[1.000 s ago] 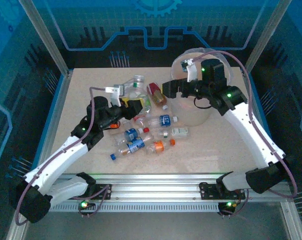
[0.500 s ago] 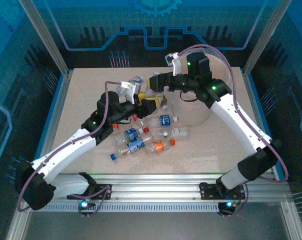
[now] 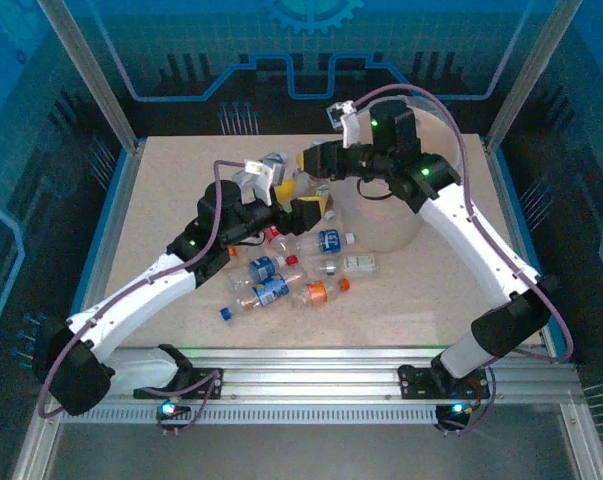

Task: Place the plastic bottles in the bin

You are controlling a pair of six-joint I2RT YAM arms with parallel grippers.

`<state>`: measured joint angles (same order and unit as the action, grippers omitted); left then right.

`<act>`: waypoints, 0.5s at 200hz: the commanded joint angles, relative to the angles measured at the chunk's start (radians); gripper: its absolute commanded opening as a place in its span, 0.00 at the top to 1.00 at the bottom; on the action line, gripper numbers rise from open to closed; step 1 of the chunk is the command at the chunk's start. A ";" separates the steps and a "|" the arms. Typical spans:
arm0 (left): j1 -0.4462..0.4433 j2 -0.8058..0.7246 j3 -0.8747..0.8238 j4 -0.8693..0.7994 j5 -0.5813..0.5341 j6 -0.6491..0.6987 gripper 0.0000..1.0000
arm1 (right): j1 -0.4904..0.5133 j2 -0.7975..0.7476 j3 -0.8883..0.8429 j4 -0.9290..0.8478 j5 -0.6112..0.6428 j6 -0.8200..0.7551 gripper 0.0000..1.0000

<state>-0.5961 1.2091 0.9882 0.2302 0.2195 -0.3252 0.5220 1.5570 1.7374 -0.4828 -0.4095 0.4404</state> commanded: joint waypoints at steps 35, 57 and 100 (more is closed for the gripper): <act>-0.005 -0.112 -0.038 0.000 -0.094 0.027 0.01 | -0.034 0.027 0.230 -0.167 0.240 -0.170 0.97; -0.006 -0.156 -0.079 -0.007 -0.142 0.035 0.01 | -0.070 0.054 0.337 -0.216 0.334 -0.220 0.99; -0.007 -0.236 -0.140 -0.057 -0.247 0.057 0.01 | -0.133 0.119 0.473 -0.272 0.522 -0.292 0.99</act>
<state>-0.5961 1.0222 0.8818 0.2073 0.0624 -0.3035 0.4168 1.6279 2.1414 -0.6830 -0.0483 0.2234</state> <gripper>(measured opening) 0.989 0.410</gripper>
